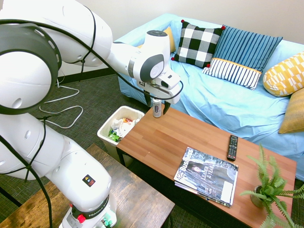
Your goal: Throw the can in the trash bin
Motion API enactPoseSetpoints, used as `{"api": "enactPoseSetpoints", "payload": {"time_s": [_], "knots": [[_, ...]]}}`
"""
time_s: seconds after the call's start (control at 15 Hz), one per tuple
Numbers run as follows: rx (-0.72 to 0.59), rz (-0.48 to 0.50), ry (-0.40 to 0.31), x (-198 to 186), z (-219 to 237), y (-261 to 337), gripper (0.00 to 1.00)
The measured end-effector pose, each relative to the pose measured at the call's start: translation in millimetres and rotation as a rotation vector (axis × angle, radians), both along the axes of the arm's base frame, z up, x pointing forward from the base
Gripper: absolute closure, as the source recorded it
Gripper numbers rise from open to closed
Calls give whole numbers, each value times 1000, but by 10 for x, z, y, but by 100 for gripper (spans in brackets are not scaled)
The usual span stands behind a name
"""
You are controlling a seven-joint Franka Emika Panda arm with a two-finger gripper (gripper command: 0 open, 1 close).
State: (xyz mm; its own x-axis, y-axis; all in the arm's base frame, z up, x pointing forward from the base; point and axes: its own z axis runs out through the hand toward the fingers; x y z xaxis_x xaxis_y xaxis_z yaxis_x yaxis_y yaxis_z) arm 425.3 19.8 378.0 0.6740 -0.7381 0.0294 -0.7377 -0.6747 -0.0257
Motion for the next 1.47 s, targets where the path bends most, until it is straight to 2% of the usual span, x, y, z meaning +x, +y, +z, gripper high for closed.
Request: {"api": "enactPoseSetpoints", "payload": {"time_s": [0.4,0.87,1.47], "knots": [[21,7,-61,241,12,138,0],[36,39,-114,812,-285,808,0],[18,-5,-107,1429,-902,1247,0]]}}
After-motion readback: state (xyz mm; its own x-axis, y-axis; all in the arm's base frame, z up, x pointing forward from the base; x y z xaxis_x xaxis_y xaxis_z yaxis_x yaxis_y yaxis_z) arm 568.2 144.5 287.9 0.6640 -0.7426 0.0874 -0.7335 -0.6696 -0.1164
